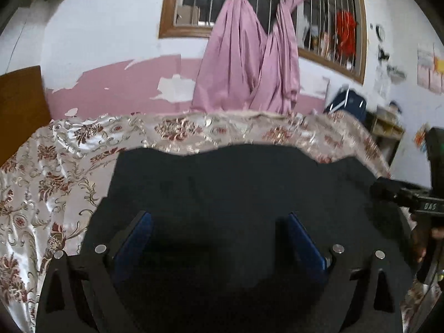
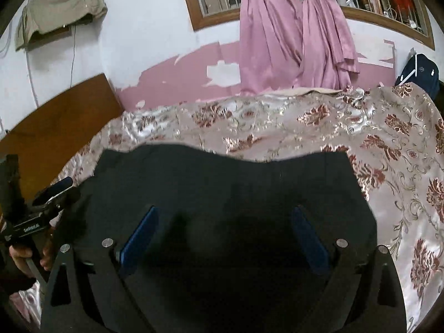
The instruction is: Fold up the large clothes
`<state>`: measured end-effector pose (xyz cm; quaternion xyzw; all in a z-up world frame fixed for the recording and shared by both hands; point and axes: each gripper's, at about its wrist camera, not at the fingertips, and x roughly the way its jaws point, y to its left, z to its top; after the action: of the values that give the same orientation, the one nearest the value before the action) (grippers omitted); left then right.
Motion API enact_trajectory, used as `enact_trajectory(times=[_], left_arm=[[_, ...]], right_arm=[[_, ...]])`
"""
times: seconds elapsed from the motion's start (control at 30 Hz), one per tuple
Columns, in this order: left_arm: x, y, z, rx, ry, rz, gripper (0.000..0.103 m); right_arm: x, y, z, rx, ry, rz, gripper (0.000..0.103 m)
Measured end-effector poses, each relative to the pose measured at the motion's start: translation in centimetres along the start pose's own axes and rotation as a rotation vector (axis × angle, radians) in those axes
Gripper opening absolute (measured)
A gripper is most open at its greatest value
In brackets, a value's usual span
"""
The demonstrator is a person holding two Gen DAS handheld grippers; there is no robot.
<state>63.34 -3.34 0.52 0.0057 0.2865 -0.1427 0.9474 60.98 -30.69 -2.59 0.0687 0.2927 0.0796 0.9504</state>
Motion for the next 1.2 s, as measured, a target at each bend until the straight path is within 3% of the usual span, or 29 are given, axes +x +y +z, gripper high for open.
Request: enact_trajectory(times=[0.27, 0.4, 0.53, 1.2], left_arm=[[2.5, 0.7, -0.5, -0.027, 0.068, 0.040, 0.103], [3.8, 1.1, -0.9, -0.054, 0.111, 0.021, 0.103], [4.1, 0.7, -1.5, -0.032, 0.105, 0.039, 0.103], [4.3, 0.0, -1.9, -0.008, 0.081, 0.055, 0.103]], right_arm=[[3.8, -0.7, -1.9, 0.030, 0.054, -0.033, 0.094], [5.2, -1.2, -1.7, 0.051, 0.062, -0.035, 0.101], [6.9, -1.3, -2.1, 0.060, 0.101, -0.021, 0.102], [7.3, -0.9, -3.3, 0.038, 0.070, -0.039, 0.102]])
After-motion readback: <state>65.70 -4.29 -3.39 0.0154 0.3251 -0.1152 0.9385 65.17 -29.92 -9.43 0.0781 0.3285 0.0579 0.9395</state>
